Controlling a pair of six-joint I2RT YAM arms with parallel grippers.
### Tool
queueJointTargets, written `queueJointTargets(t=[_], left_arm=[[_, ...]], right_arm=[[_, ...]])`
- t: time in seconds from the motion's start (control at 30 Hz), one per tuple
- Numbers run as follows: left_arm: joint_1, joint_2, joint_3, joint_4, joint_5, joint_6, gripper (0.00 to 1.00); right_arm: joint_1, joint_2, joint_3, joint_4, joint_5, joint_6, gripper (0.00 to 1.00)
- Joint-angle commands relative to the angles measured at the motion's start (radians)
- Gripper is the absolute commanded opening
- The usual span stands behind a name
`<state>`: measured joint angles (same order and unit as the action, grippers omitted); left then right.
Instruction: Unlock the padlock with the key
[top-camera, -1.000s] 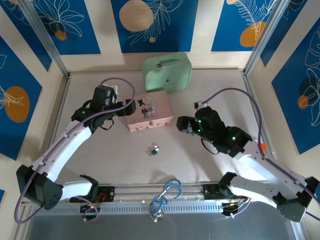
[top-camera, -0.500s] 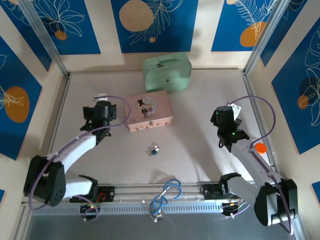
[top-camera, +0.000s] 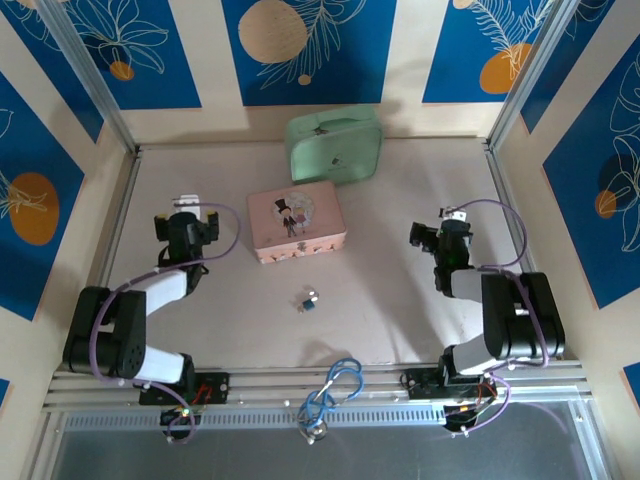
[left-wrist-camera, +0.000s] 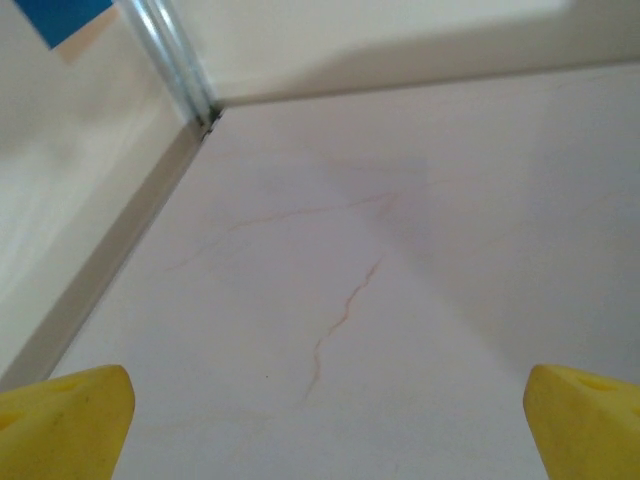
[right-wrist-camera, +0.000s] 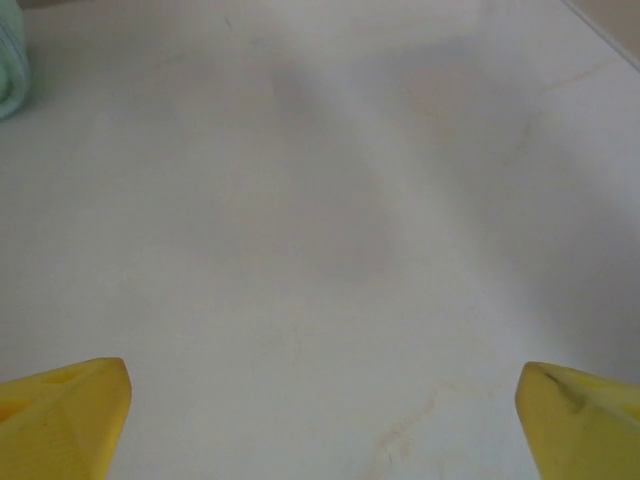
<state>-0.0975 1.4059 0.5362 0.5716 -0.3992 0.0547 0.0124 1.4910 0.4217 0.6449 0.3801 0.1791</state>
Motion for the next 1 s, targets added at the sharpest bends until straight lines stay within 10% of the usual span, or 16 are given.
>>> queueJointTargets(t=[0.0,0.17,0.77,0.9,0.97], left_arm=[[0.024,-0.015,0.078,-0.168,0.189,0.049,0.99],[0.042,0.027,-0.083,0.083,0.148,0.053,0.99],[0.049,0.003,-0.111,0.114,0.306,-0.057,1.0],[0.043,0.187,-0.19,0.483,0.326,-0.029,1.0],[0.047,0.147,-0.201,0.412,0.299,-0.052,1.0]], right_arm=[[0.005,0.033,-0.014,0.181,-0.2,-0.058,0.99],[0.001,0.032,-0.014,0.182,-0.205,-0.057,0.99],[0.001,0.031,-0.016,0.184,-0.205,-0.058,0.99],[0.001,0.031,-0.015,0.185,-0.205,-0.058,0.99],[0.0,0.031,-0.015,0.183,-0.207,-0.058,0.99]])
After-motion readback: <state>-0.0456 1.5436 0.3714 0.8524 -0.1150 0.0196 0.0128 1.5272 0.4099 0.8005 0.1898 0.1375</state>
